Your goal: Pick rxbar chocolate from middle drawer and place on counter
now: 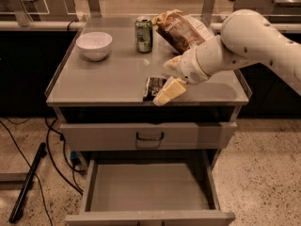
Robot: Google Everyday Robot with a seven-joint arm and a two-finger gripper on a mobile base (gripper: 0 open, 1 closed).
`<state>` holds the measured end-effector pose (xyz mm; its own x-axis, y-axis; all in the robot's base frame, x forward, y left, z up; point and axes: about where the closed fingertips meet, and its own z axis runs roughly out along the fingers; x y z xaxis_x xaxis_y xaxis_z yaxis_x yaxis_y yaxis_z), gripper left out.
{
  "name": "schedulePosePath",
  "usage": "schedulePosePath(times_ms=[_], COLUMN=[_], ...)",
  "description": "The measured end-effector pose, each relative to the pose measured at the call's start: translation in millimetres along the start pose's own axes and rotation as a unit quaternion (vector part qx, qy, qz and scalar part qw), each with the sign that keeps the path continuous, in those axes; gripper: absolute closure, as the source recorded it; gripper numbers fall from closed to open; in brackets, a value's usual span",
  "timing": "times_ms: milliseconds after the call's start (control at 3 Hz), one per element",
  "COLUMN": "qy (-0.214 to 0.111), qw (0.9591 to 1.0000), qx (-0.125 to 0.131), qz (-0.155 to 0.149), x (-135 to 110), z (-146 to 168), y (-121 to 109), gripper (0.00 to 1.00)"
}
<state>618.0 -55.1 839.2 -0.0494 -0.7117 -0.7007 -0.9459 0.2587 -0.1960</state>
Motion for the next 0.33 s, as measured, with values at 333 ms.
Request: schedulePosePath(times_ms=[333], qy=[0.002], qw=[0.9995], qx=[0.03], qz=[0.011], x=[-1.9], z=[-19.3], y=[0.9], gripper=[0.0])
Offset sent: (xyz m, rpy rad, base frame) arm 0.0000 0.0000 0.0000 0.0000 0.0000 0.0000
